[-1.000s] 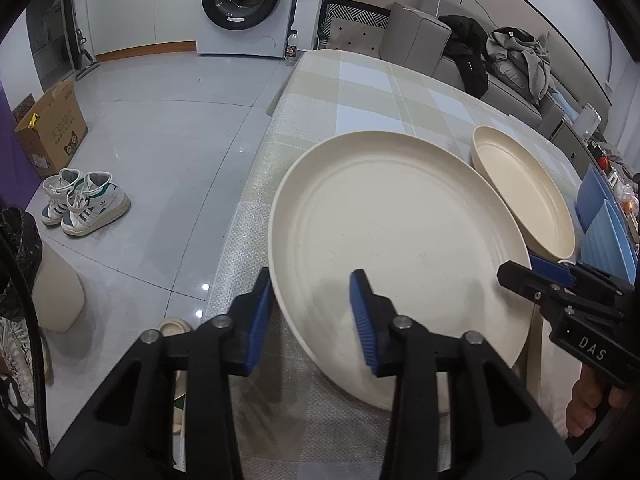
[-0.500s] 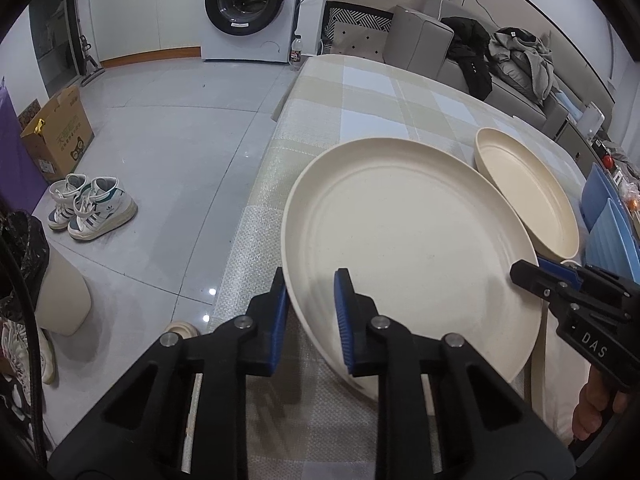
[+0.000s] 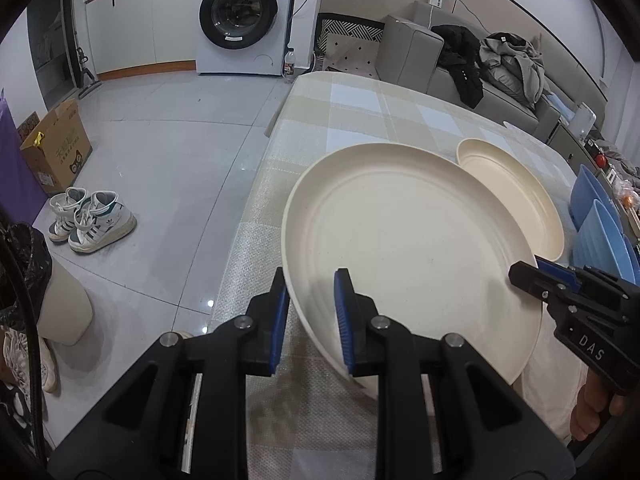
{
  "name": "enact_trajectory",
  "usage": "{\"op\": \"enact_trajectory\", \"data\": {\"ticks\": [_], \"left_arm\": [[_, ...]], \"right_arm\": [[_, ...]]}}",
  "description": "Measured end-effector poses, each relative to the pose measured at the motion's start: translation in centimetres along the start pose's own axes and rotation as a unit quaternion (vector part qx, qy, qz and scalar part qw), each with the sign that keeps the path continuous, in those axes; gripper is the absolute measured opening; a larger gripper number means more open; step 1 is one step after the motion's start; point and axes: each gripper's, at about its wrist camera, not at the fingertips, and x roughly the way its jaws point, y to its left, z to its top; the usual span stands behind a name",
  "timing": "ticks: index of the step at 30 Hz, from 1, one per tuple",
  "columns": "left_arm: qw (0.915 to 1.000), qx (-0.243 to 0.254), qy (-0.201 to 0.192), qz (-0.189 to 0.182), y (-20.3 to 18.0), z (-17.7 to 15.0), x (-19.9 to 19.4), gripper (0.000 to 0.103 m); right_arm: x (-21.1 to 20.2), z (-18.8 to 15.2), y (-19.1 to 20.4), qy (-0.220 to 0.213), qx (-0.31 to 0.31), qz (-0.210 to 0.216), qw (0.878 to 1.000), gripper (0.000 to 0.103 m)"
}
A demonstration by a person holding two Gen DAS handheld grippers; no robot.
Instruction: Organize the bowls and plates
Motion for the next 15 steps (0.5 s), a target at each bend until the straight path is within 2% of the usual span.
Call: {"op": "enact_trajectory", "data": {"ticks": [15], "left_arm": [[0.9989, 0.033, -0.030, -0.016, -3.4, -0.4, -4.6, 0.020]], "right_arm": [[-4.9, -1.1, -1.5, -0.035, 0.016, -0.010, 0.999, 0.021]]}}
